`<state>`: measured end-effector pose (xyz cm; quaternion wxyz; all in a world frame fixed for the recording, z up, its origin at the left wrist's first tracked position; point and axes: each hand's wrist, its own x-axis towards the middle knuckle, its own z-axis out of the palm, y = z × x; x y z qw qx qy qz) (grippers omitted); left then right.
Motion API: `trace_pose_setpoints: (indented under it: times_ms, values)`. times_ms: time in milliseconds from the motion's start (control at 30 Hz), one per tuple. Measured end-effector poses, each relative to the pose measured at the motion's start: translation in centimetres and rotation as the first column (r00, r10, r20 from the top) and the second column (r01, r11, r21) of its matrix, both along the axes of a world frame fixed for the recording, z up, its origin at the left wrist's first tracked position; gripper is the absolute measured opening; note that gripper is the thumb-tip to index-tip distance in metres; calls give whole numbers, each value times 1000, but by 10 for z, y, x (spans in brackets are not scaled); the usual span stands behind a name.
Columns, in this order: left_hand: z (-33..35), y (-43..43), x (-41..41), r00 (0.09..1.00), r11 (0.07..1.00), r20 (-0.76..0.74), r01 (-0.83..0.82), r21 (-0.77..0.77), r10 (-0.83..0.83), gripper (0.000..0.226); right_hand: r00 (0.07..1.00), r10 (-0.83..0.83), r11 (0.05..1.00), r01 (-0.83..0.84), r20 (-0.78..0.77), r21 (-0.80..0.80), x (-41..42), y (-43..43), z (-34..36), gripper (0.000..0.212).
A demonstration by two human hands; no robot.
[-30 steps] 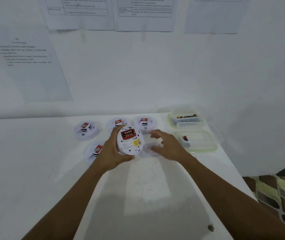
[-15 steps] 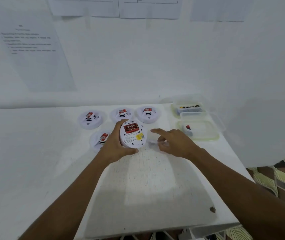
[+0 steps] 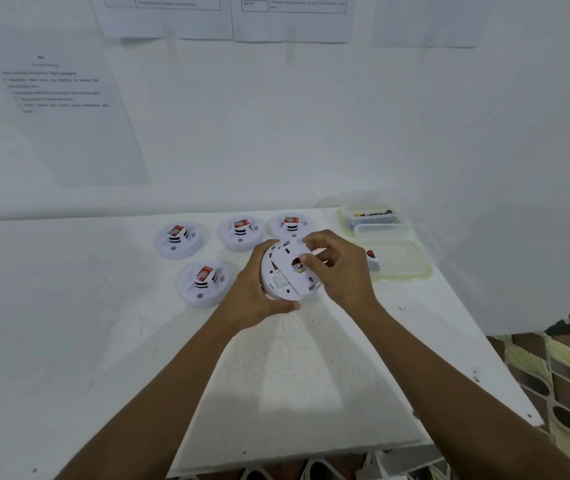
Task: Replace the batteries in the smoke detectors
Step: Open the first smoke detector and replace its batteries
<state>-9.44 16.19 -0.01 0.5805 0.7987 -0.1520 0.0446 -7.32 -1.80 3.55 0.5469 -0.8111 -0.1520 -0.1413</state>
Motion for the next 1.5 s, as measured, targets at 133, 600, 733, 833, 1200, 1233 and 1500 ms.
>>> trace_pose_setpoints:
  times_ms: [133,600,733,833,1200,1233,1500]
  values:
    - [2,-3,0,1000,1000,12,-19,0,19,99,970,-84,966,136,229,-221,-2,3,-12,11]
    - [0,-3,1,995,997,-62,-70,39,72,89,993,4,875,52,114,-481,-13,11,7,54]
    - [1,-6,1,991,996,-104,-85,32,88,94,993,-36,892,85,117,-444,-13,16,10,52]
    - [2,-6,1,985,994,-135,-107,17,108,103,995,-43,892,81,94,-445,-14,17,12,52]
    - [10,-3,-4,987,981,-47,-147,123,154,93,1000,-10,910,21,30,-414,-13,14,20,52]
    - [12,-3,-4,986,979,-36,-155,131,161,91,1000,-6,909,16,25,-417,-14,13,22,52]
    - [15,-6,-5,987,969,23,-160,190,158,91,994,-77,920,38,-84,-390,-13,12,32,51]
